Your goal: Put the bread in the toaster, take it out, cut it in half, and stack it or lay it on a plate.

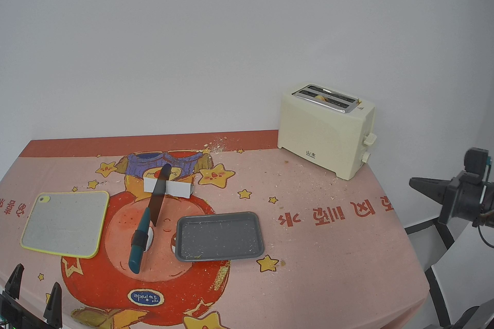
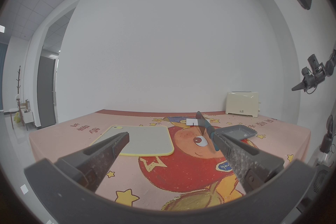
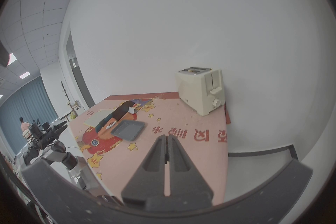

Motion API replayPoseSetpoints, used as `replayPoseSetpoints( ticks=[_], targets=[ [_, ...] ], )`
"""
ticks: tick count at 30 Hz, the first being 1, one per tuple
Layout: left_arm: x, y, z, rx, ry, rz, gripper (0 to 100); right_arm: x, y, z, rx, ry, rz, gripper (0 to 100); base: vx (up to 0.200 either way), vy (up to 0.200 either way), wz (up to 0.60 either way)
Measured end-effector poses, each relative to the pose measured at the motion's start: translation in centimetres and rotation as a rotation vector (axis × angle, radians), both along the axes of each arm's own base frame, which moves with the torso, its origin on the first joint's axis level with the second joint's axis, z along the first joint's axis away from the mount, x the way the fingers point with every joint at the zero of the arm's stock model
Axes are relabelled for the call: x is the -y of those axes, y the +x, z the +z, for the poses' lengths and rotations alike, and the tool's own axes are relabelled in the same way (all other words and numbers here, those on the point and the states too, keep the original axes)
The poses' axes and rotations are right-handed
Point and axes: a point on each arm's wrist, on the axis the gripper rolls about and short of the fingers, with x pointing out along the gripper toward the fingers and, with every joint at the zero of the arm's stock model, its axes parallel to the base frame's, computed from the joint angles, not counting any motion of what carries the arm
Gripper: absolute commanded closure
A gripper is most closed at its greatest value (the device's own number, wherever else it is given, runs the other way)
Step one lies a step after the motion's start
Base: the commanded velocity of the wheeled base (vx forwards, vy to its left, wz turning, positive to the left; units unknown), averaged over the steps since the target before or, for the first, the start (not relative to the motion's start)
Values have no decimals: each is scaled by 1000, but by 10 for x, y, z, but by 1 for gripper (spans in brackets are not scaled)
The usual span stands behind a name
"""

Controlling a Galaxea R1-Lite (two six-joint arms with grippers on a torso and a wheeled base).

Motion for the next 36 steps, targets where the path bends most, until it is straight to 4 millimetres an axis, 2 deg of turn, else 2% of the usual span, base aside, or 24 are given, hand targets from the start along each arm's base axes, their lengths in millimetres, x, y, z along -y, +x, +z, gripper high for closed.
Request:
replayPoseSetpoints(
  ticks=[13, 19, 28, 36],
  targets=[
    [0, 0, 0, 0, 0, 0, 0, -10, 117, -27, -81, -64, -88, 100, 0, 0, 0],
    [0, 0, 0, 0, 0, 0, 0, -10, 156, -49, -125, -98, -148, 100, 0, 0, 0],
    [0, 0, 0, 0, 0, 1, 0, -4, 186, -77, -178, -115, -188, 100, 0, 0, 0],
    [0, 0, 0, 0, 0, 0, 0, 6, 200, -79, -167, -109, -219, 100, 0, 0, 0]
  ],
)
